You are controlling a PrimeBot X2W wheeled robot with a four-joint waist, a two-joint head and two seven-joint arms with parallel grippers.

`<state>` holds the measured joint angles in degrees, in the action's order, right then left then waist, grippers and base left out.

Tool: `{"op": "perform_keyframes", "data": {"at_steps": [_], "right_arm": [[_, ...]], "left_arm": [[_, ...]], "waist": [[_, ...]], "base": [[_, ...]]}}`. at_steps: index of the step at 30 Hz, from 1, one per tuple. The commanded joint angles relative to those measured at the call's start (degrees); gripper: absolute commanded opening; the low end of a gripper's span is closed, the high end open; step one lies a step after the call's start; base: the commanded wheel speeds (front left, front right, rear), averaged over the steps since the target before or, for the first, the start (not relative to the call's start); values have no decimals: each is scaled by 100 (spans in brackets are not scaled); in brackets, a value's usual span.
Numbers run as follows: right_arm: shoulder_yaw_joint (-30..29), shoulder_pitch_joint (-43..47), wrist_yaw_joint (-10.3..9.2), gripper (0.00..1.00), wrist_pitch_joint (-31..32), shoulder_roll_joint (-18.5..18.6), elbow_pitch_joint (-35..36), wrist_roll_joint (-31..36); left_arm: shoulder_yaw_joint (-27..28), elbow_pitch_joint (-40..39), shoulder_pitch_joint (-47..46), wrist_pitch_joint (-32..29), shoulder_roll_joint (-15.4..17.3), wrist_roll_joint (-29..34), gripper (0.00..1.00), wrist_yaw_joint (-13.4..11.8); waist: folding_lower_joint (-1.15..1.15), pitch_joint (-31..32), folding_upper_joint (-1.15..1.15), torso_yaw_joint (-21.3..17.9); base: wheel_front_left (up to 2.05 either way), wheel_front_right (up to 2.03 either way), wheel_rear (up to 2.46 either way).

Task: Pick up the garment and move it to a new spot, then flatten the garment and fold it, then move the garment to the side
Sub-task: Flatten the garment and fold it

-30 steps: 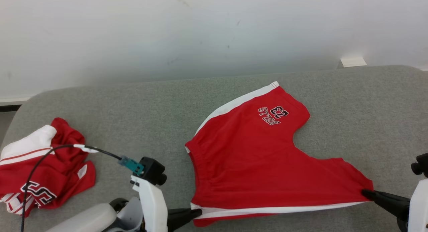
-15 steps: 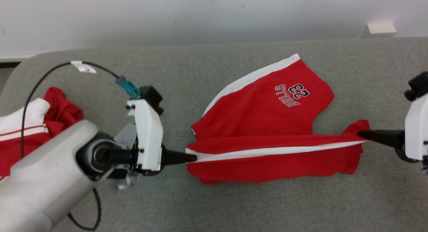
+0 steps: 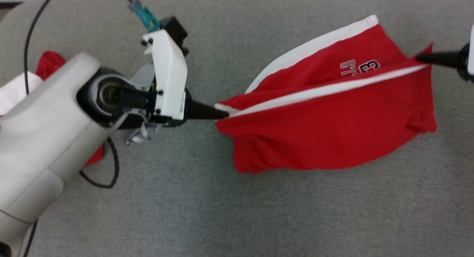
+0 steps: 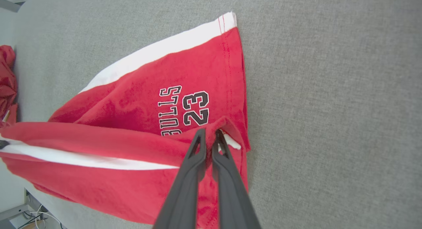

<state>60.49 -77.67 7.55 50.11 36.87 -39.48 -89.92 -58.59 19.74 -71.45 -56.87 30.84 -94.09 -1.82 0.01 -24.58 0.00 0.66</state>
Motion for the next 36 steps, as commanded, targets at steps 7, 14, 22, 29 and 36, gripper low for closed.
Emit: {"op": "perform_keyframes", "data": {"at_steps": [7,14,22,29,36], "right_arm": [[-77,-670,-12,0,-158,-327,-671,268],[-66,-1116,-12,11,-352,-611,-1187,542],[-108,-1268,-12,49,-586,-942,-1598,670],[-122,-1139,-12,100,-1542,-950,-1471,971],[-207,-650,-12,100,-3400,-720,-871,1381]], "left_arm": [[152,31,-509,-44,-138,88,0,-90],[250,130,-784,85,-286,208,0,-206],[275,324,-855,212,-378,272,50,-182],[267,520,-874,468,-379,487,100,-30],[217,650,-755,1757,-275,1384,100,470]], "waist": [[-1,-399,0,229],[-1,-701,0,233],[-1,-846,0,254],[-1,-697,0,252],[-1,-282,0,245]], "base": [[0,0,0],[0,0,0],[0,0,0],[0,0,0],[0,0,0]]}}
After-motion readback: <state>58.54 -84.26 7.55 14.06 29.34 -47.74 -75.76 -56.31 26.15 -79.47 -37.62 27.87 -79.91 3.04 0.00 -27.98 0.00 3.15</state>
